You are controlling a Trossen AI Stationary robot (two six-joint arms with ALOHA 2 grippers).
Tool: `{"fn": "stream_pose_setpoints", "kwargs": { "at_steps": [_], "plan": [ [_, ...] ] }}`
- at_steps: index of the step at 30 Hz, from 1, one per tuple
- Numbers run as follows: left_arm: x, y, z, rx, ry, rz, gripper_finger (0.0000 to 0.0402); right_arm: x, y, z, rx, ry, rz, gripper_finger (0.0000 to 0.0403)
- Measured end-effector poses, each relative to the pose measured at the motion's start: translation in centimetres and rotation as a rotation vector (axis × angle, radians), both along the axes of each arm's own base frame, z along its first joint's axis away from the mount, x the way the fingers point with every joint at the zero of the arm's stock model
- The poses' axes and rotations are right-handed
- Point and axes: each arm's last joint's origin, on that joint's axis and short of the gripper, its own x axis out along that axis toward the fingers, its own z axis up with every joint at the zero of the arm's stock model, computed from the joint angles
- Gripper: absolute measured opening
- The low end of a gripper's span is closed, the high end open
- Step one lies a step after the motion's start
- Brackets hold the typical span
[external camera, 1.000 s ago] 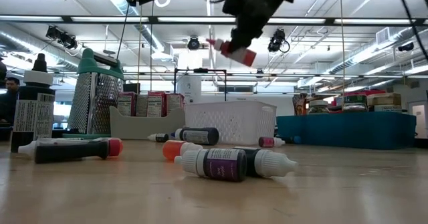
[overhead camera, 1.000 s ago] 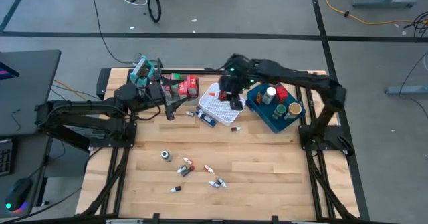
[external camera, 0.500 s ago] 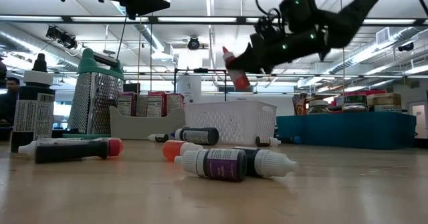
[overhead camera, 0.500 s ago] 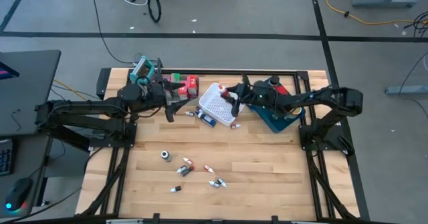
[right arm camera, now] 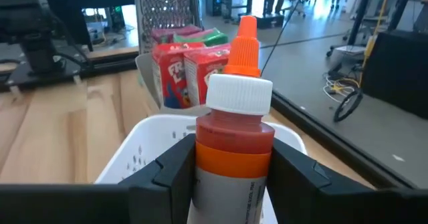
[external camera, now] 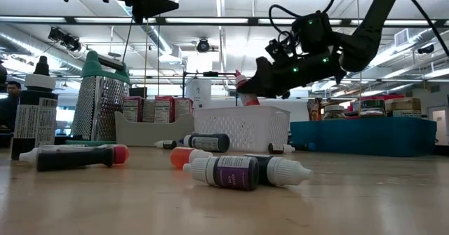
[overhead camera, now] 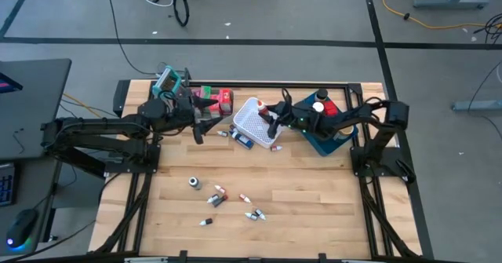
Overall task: Pick & Place Kitchen Items
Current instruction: Put the large orange food coloring bottle into the white bin
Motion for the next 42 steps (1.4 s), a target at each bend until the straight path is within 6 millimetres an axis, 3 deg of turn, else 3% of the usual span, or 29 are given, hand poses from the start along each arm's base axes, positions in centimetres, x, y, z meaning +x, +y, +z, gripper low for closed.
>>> {"fn": "stream_pose_setpoints", "kwargs": {
  "at_steps": [11, 16, 20, 26, 29, 33, 38, 42],
  "plan": [
    [0.0, 0.0, 0.0, 0.081, 0.025, 0.009, 0.0316, 2.7, -0.9, -0.1, -0.045, -0.011, 0.011, 0.0162],
    [0.0, 0.1, 0.0, 0.150, 0.054, 0.056, 0.0316, 2.8, -0.9, 0.0, -0.047, -0.014, 0.011, 0.0162],
    [-0.1, 0.2, 0.0, 0.038, 0.018, 0.071, 0.0316, 2.8, -0.9, -0.1, -0.047, -0.005, 0.012, 0.0162],
    [0.0, 0.1, -0.1, 0.072, 0.030, 0.040, 0.0314, 2.8, -0.9, -0.1, -0.045, -0.003, 0.012, 0.0162],
    [1.4, 0.4, -0.8, 0.009, 0.023, 0.064, 0.0305, 2.8, -0.9, -0.1, -0.046, -0.004, 0.012, 0.0162],
    [4.3, 1.4, -3.3, -0.039, 0.075, 0.117, 0.0283, 2.8, -0.9, 0.0, -0.047, -0.019, 0.029, 0.0162],
    [7.5, 4.0, -6.7, -0.155, 0.067, 0.197, 0.0261, 3.0, -0.4, 0.1, -0.027, -0.039, 0.180, 0.0162],
    [9.3, 6.1, -8.3, -0.238, 0.111, 0.132, 0.0257, 3.1, -0.1, 0.2, -0.039, -0.050, 0.313, 0.0162]
  ]
}}
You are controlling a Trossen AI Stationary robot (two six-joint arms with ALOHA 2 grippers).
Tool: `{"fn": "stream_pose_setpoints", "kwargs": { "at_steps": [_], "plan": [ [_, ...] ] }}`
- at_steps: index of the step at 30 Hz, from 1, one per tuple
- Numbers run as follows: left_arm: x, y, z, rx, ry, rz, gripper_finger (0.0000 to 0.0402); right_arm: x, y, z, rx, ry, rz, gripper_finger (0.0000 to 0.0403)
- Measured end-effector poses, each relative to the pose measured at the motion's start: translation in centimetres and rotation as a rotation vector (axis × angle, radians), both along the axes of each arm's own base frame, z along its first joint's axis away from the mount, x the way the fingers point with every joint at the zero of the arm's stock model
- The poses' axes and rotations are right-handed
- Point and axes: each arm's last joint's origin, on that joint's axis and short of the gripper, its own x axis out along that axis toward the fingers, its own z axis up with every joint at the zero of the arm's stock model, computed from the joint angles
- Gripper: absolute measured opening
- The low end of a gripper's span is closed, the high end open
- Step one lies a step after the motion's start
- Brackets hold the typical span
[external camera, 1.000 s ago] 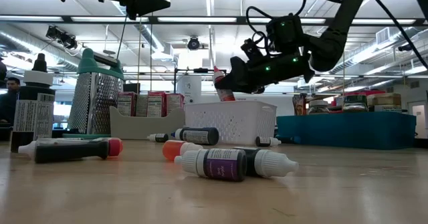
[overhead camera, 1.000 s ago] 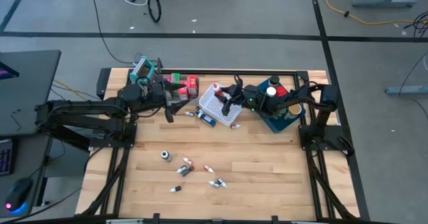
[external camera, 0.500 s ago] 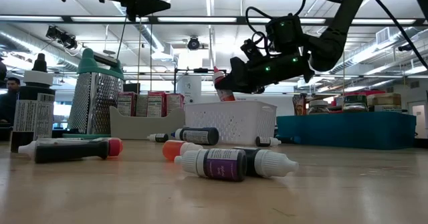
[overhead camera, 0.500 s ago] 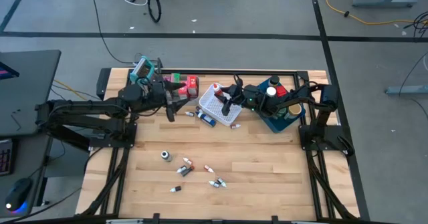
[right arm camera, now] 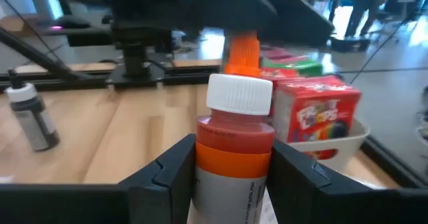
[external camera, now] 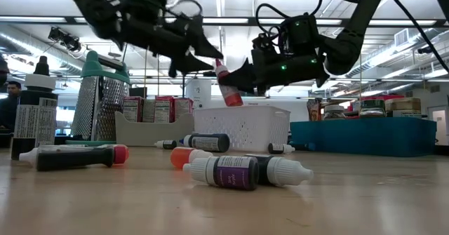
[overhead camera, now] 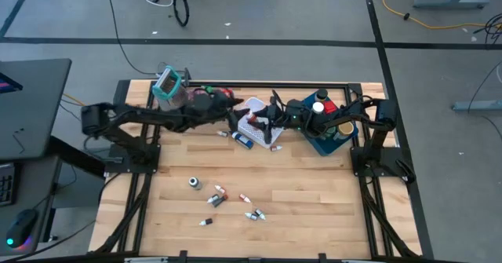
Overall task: Pick & Place Kitchen Items
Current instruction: Put the large orange food coloring bottle into the white bin
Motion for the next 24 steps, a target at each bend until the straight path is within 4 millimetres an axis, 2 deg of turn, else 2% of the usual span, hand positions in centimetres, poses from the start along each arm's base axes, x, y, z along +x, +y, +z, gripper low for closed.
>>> {"fn": "stream_pose_setpoints", "kwargs": {
  "at_steps": [4, 11, 14, 20, 24],
  "plan": [
    [1.4, 0.7, -1.1, -0.003, 0.039, -0.120, 0.0256, 0.0, 0.1, -0.1, 0.021, 0.000, 0.015, 0.0162],
    [2.0, 0.8, -1.4, 0.038, 0.068, -0.128, 0.0245, 0.0, 0.0, 0.0, 0.021, -0.009, 0.010, 0.0162],
    [2.1, 0.7, -1.4, 0.037, 0.066, -0.171, 0.0216, 0.0, 0.0, 0.2, 0.015, -0.020, 0.012, 0.0162],
    [2.1, 0.6, -1.2, 0.026, 0.044, -0.180, 0.0132, 0.2, 0.5, 0.2, 0.012, -0.024, 0.020, 0.0162],
    [2.1, 0.6, -1.1, 0.034, 0.027, -0.184, 0.0123, 0.3, 0.7, 0.4, 0.002, -0.036, -0.011, 0.0162]
  ]
}}
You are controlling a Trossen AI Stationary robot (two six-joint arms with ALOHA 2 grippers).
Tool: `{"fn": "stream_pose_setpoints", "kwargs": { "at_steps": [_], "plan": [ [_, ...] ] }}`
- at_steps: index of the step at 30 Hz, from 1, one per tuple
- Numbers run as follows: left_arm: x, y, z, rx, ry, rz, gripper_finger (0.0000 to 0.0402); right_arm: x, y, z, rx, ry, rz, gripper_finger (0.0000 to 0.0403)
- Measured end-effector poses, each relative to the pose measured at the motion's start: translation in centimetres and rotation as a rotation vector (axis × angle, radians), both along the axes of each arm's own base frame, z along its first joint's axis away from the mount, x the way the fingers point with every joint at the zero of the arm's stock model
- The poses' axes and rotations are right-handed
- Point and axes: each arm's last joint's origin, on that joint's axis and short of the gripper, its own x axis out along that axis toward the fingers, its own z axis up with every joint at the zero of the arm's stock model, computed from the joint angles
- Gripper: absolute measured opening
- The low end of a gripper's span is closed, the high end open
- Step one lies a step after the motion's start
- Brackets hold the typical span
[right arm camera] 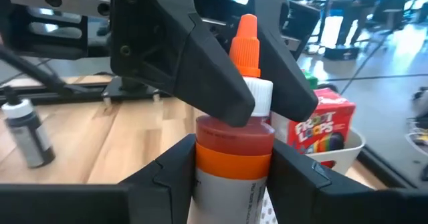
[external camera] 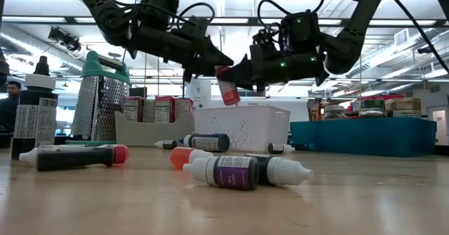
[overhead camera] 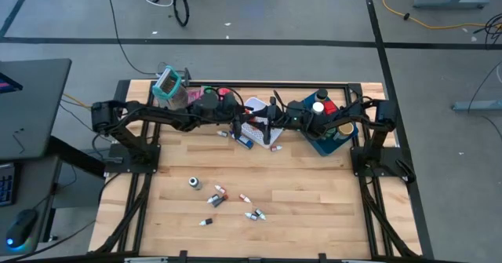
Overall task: Pick & Place Kitchen Items
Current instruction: Put the large orange food coloring bottle into the white bin
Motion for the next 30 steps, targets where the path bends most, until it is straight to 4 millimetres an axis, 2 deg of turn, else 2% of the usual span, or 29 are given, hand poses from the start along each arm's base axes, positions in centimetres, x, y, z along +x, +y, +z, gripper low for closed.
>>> {"fn": "stream_pose_setpoints", "kwargs": {
  "at_steps": [6, 13, 19, 25, 28, 30],
  "plan": [
    [0.0, 0.1, 0.1, 0.040, 0.001, -0.006, 0.0123, 0.1, 0.1, 0.1, -0.025, -0.006, -0.081, 0.0171],
    [-0.3, 0.8, 0.0, 0.036, 0.014, 0.065, 0.0123, -0.1, -0.1, 0.3, -0.050, 0.007, -0.159, 0.0221],
    [-0.4, 1.0, 0.0, 0.034, 0.017, 0.089, 0.0123, -1.1, 0.3, 2.7, -0.108, 0.055, -0.280, 0.0256],
    [-0.4, 1.2, -0.4, 0.061, 0.050, 0.146, 0.0123, -3.1, 1.6, 4.9, -0.064, 0.213, -0.310, 0.0263],
    [0.4, 1.5, -1.1, 0.044, 0.076, 0.160, 0.0123, -4.1, 2.3, 5.6, -0.029, 0.265, -0.300, 0.0259],
    [1.7, 1.7, -1.8, 0.044, 0.095, 0.152, 0.0123, -4.6, 2.7, 6.1, -0.016, 0.280, -0.294, 0.0257]
  ]
}}
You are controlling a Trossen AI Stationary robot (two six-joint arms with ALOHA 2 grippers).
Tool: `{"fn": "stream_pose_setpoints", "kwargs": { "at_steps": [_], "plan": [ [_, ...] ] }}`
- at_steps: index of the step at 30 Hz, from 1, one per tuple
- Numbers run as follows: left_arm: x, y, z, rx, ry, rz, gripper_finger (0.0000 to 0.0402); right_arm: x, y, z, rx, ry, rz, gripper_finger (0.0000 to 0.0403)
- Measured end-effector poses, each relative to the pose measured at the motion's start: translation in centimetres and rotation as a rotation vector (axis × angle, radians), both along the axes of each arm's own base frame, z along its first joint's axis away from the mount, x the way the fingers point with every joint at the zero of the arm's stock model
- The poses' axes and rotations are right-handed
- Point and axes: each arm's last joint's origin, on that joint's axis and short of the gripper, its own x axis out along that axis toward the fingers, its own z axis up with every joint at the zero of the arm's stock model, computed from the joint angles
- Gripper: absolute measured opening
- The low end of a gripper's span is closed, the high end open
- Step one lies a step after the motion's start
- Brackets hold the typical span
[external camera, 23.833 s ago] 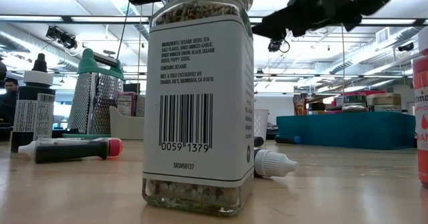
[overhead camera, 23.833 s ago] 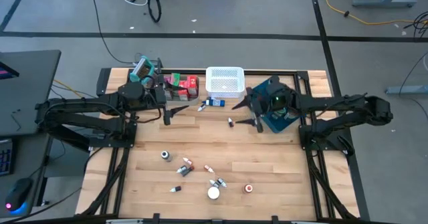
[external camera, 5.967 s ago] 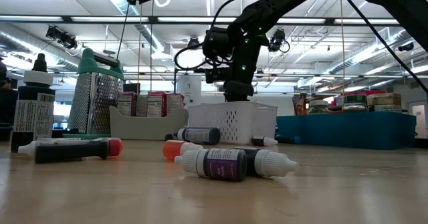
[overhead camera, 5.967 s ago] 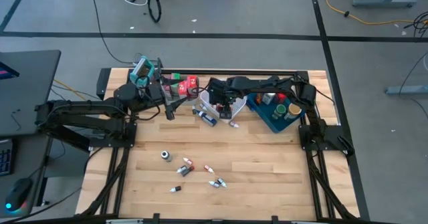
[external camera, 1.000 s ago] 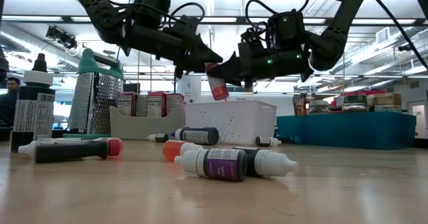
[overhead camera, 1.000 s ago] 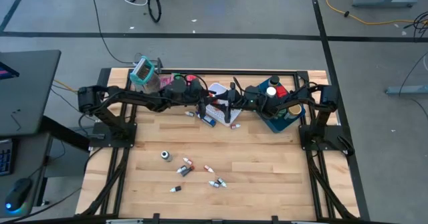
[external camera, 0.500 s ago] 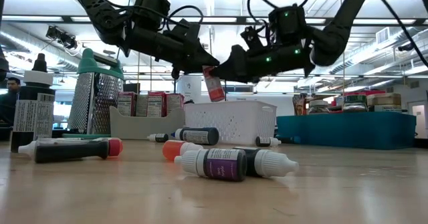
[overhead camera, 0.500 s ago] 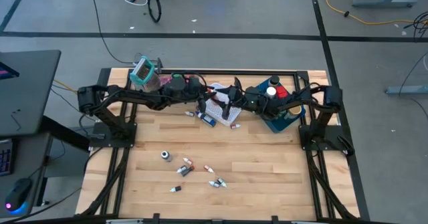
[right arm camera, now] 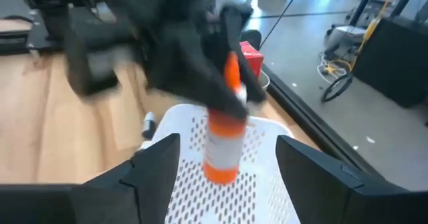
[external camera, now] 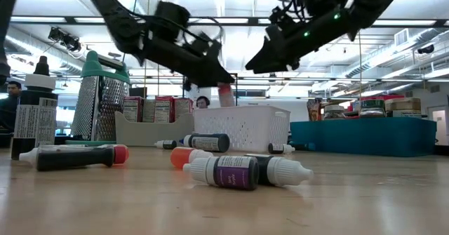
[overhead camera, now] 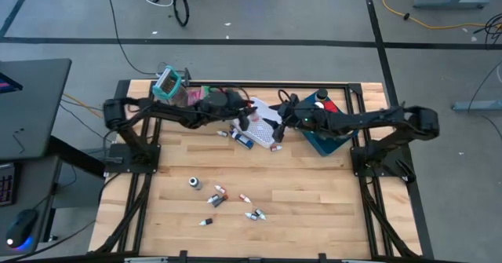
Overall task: Pick & Place Kitchen Items
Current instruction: Put the large orange food coloring bottle into the white bin, then put the large blue food coloring bottle into the white bin
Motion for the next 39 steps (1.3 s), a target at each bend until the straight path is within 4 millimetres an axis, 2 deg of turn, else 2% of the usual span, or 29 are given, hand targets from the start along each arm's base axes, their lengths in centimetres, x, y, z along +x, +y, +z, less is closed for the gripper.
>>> {"fn": "stream_pose_setpoints", "kwargs": {
  "at_steps": [2, 5, 9, 12, 17, 20, 27, 29, 32, 39],
  "plan": [
    [1.2, 0.3, -0.7, 0.034, 0.050, 0.006, 0.0123, -0.2, 0.4, 0.4, 0.013, -0.004, 0.005, 0.0254],
    [2.6, 1.6, -0.7, 0.042, 0.107, 0.083, 0.0123, -0.4, 0.8, 0.5, 0.012, 0.001, 0.017, 0.0251],
    [2.7, 3.7, -1.5, -0.049, 0.156, 0.144, 0.0123, -0.3, 0.8, 0.5, -0.001, 0.013, 0.027, 0.0251],
    [2.7, 4.5, -2.2, -0.029, 0.160, 0.221, 0.0123, -0.5, 0.8, 0.2, -0.026, 0.051, 0.018, 0.0251],
    [2.8, 4.9, -3.2, -0.030, 0.179, 0.174, 0.0123, -0.5, 0.7, 0.2, -0.048, 0.063, -0.006, 0.0251],
    [3.0, 4.4, -3.4, 0.018, 0.223, 0.164, 0.0131, -0.5, 0.7, 0.2, -0.057, 0.067, -0.002, 0.0251],
    [3.1, 3.7, -3.4, 0.115, 0.293, 0.166, 0.0195, -0.5, 0.7, 0.2, -0.065, 0.071, 0.007, 0.0251],
    [3.0, 3.4, -2.9, 0.121, 0.295, 0.165, 0.0213, -0.5, 0.7, 0.2, -0.064, 0.071, 0.009, 0.0251],
    [2.5, 3.0, -1.1, 0.126, 0.289, 0.162, 0.0233, -0.5, 0.7, 0.2, -0.064, 0.072, 0.010, 0.0251],
    [-0.9, 1.2, 6.7, 0.199, 0.228, 0.145, 0.0244, -0.5, 0.7, 0.2, -0.065, 0.064, 0.011, 0.0251]
  ]
}}
